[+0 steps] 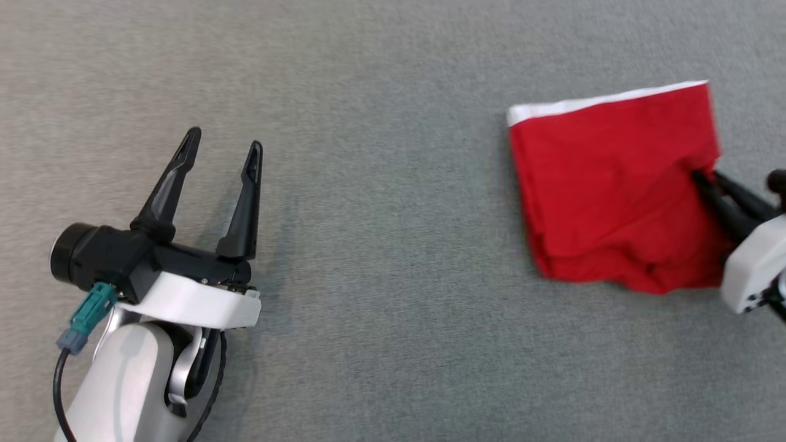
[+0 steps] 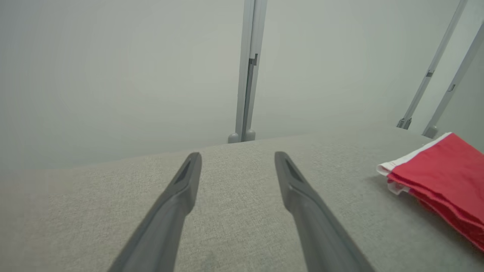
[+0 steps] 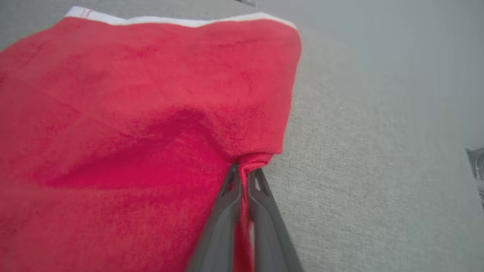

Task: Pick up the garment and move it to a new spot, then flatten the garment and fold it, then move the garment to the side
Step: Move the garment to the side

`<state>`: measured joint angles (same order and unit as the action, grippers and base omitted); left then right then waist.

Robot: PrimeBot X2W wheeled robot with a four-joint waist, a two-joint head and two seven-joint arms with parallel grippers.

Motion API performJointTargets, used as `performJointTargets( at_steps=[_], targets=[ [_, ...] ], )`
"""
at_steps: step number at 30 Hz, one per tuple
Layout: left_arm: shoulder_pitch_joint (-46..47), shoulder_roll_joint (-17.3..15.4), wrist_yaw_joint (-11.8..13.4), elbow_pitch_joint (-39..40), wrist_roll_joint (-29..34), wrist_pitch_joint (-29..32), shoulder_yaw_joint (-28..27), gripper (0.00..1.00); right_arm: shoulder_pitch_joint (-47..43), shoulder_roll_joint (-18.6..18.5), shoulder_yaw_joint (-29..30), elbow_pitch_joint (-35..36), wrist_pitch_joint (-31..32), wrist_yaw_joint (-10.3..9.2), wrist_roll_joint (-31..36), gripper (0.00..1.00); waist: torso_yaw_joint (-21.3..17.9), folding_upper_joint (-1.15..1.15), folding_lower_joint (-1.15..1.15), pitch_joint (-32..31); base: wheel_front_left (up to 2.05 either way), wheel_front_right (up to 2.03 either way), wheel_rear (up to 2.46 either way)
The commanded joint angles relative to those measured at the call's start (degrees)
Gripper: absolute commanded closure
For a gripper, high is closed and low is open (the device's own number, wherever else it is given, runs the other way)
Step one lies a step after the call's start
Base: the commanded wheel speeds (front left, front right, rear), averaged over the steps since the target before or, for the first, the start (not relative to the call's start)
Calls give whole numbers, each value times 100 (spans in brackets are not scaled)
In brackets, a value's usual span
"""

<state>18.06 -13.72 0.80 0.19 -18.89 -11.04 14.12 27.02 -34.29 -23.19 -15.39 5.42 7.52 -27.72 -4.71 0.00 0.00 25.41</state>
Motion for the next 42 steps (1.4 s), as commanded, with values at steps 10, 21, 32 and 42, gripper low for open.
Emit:
performJointTargets(
  at_steps=[10,21,32,42],
  targets=[
    [440,-301,-52,410,225,317,87,0,469,-575,964,-751,-304,-4,391,100,-749,0,0,870,0,0,0],
    [628,-483,-71,768,389,511,194,0,1125,-503,2190,-1709,-640,-3,933,100,-839,0,0,1361,0,0,0],
    [662,-509,-33,804,391,524,257,0,1514,-134,2587,-2214,-1033,-3,1096,0,-785,0,0,1450,0,0,0],
    [526,-444,20,651,243,335,230,0,1244,282,3047,-2232,-1455,-3,1005,0,-704,0,0,1139,0,0,0]
  ],
)
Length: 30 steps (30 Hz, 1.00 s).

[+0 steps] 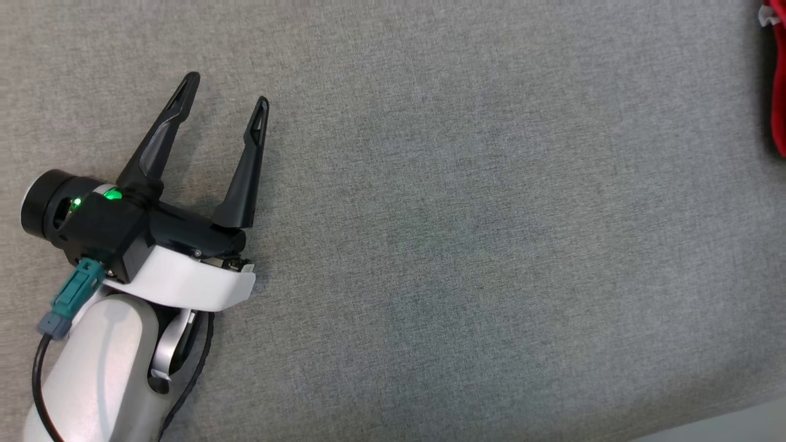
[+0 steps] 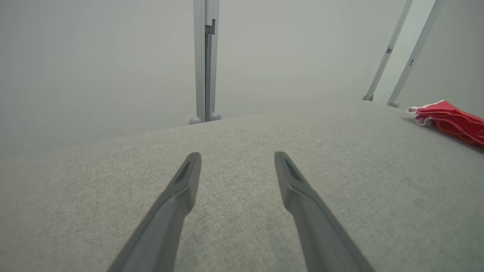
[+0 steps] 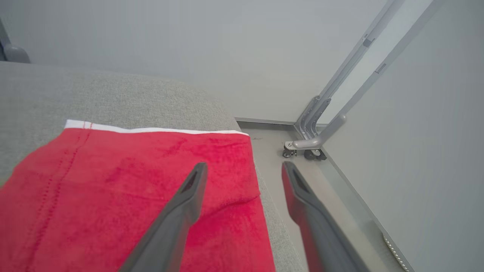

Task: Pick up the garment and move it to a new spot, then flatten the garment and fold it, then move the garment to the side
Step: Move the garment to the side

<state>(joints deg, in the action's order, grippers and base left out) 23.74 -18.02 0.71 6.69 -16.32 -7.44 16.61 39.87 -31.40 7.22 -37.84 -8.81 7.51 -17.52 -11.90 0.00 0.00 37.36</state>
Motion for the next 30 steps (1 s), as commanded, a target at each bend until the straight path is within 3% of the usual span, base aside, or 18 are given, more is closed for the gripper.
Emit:
performJointTargets(
  at_steps=[1,10,20,30],
  targets=[
    [-81,-8,34,-34,-40,-48,-29,0,-101,80,57,64,-117,-2,-49,0,17,0,0,-118,0,0,0],
    [-508,93,193,-306,-262,-263,-145,0,-864,925,173,1133,-499,-2,-206,0,89,0,0,-807,0,0,0],
    [-995,282,325,-583,-564,-482,-263,0,-1885,1863,-176,2589,-330,-2,-117,0,438,0,0,-1477,0,0,0],
    [-1352,466,382,-835,-766,-658,-376,0,-2577,2269,-542,3340,32,-1,35,0,922,0,0,-1967,0,0,0]
  ],
)
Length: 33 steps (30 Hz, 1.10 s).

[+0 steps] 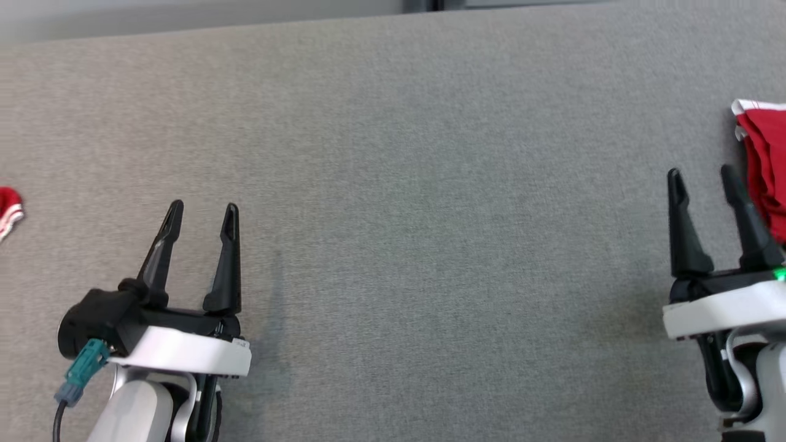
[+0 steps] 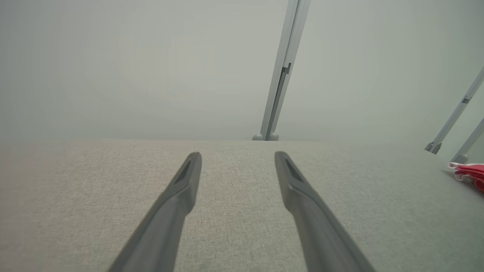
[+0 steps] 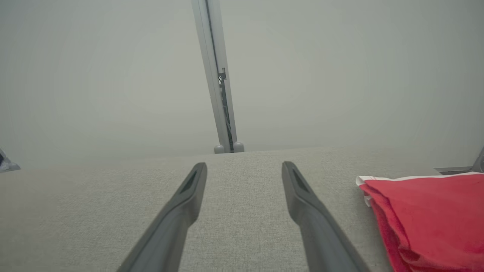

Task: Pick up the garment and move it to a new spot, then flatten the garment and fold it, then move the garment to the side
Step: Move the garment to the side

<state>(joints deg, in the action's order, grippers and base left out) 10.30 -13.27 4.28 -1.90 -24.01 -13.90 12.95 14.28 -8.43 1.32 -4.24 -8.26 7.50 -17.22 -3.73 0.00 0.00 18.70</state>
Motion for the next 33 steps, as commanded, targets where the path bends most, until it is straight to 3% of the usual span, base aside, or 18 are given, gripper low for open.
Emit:
performJointTargets(
  at_steps=[1,11,33],
  targets=[
    [-58,10,24,5,-15,-23,-26,0,-87,0,3,31,9,0,15,0,157,0,0,-158,0,0,0],
    [-540,-5,-71,-182,-107,-87,-70,0,-834,195,79,325,232,0,160,0,519,0,0,-814,0,0,0],
    [-1384,-145,77,-272,-225,211,33,0,-2231,379,287,1115,696,0,353,0,507,0,0,-1862,0,0,0]
  ],
)
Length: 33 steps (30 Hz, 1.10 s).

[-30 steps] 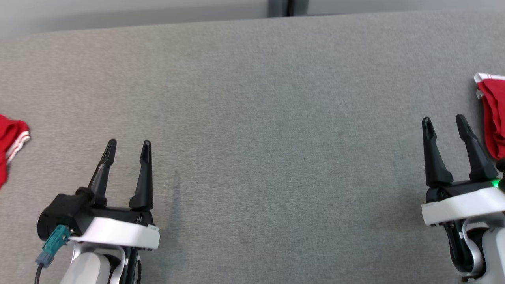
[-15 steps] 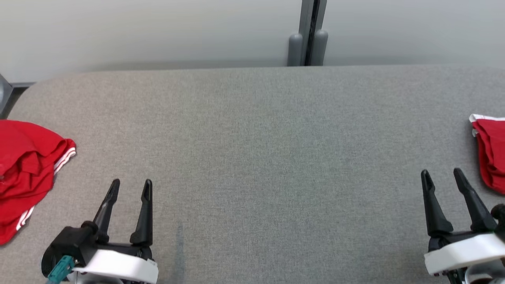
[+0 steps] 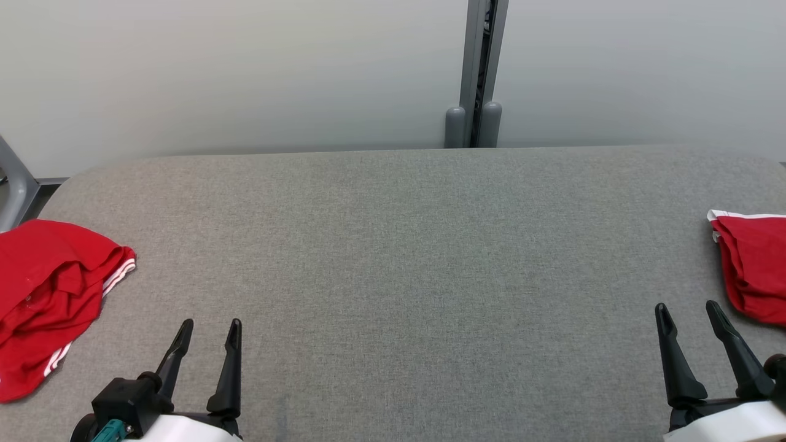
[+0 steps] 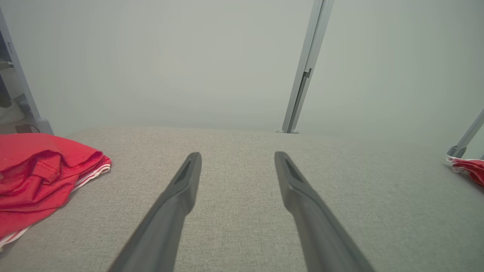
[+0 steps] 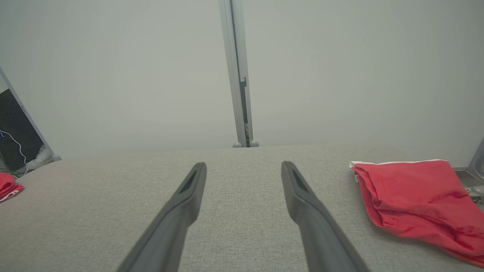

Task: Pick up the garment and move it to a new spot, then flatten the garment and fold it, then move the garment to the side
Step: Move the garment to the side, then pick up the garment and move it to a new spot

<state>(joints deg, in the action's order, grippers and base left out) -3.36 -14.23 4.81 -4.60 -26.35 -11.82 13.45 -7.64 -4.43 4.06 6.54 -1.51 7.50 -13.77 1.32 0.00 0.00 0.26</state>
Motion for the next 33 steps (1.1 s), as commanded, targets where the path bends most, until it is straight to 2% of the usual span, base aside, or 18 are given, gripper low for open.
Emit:
performJointTargets(
  at_steps=[1,26,33],
  targets=[
    [-45,-52,31,-1,5,16,-10,0,-77,-14,16,70,37,0,17,0,3,0,0,-32,0,0,0],
    [50,-122,121,74,-87,6,-27,0,-136,66,78,322,110,0,77,0,29,0,0,44,0,0,0],
    [173,-70,87,12,-153,-43,-50,0,-131,74,136,357,131,0,42,0,298,0,0,84,0,0,0]
  ],
)
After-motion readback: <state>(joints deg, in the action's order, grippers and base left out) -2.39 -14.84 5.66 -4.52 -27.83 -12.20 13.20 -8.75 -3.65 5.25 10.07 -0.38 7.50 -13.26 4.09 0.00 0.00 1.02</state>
